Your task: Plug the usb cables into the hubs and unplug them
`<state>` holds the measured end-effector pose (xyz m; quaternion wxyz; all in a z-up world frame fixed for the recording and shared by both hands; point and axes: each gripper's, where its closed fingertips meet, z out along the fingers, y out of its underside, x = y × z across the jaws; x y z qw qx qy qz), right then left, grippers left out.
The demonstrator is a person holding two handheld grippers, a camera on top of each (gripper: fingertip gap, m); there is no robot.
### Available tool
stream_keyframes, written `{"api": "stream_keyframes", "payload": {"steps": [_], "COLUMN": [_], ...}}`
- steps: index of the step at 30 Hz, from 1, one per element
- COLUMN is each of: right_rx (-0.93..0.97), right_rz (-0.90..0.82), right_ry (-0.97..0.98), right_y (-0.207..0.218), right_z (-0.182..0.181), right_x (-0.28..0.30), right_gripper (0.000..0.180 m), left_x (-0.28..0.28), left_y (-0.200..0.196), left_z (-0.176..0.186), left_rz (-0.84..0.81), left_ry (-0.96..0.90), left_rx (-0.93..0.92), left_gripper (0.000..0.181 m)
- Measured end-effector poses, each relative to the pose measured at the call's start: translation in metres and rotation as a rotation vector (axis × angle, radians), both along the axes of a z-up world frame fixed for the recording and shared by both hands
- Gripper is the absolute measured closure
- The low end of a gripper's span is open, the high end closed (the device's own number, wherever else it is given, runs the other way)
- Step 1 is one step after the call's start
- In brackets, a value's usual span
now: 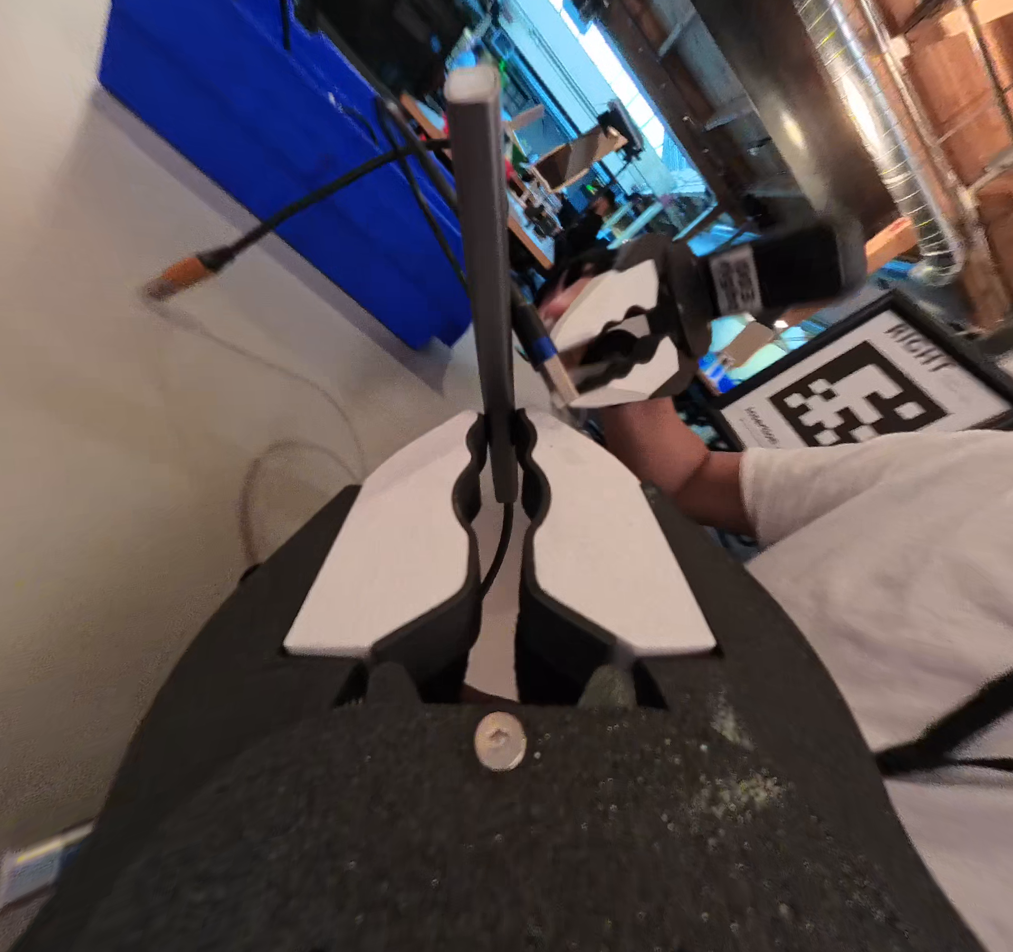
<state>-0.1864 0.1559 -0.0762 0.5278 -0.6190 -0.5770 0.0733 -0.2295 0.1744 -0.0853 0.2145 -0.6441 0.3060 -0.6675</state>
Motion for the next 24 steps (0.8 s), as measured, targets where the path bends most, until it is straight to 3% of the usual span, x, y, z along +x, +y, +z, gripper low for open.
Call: {"api": "stream_keyframes", "payload": {"steps": [2,6,8,16,24], "right_rx": [0.152,0.257,0.223,0.039,0.003], "right_rz": [-0.011,0.0,0.017,-0.107,-0.179], "right_ry": [-0.139,-0.239,-0.265,-0.227,-0.177], "right_y": [0.004,0.012,0.011,0.018,0.029], "right_z": [-0.01,-0.031,-0.038,-0.048,-0.055], "right_x": [-0.007,-0.017,-0.019,-0.012,-0.013], "right_gripper": [0.153,0.157,0.17,0.171,0.172], "left_x": [0.001,0.009,0.012,0.019,0.02], "left_y": [-0.007,-0.02,-0.024,-0.015,-0.001], "left_z": [-0.002,-0.015,-0.016,-0.02,-0.024], "left_rz": [-0.054,-0.11,-0.115,0.01,0.113], "left_ry": [-0.004,0.076,0.08,0.083,0.06], "left_rx": [-0.075,-0.05,-0.048,0.077,0.069], "left_gripper": [0.171,0.171,0.171,0.171,0.171]}}
